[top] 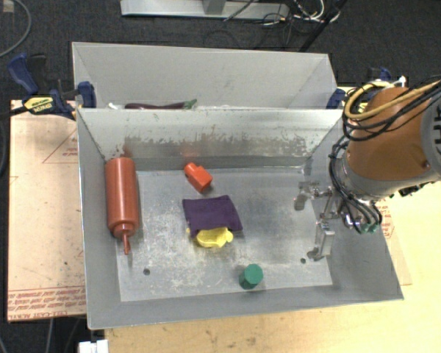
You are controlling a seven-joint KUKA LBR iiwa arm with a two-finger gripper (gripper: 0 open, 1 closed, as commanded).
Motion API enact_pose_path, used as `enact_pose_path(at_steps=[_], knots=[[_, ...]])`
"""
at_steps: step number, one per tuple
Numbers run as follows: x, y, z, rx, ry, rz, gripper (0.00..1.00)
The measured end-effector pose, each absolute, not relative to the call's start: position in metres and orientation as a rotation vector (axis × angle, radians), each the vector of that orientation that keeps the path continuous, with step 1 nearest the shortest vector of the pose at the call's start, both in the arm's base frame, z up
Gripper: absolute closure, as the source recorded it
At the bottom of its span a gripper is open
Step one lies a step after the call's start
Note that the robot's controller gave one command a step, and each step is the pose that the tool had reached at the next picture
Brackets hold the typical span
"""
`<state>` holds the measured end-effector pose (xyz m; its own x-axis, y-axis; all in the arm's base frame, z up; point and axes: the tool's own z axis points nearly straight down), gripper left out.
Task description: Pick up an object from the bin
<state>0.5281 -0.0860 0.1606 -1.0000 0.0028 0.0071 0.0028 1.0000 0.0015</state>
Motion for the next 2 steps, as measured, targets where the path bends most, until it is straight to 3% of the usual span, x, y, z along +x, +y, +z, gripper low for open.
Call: enact_pose_path(at_steps=[2], knots=[[0.5292, -0.0859, 0.1637, -0.001, -3.14, -0.001, 0.0]])
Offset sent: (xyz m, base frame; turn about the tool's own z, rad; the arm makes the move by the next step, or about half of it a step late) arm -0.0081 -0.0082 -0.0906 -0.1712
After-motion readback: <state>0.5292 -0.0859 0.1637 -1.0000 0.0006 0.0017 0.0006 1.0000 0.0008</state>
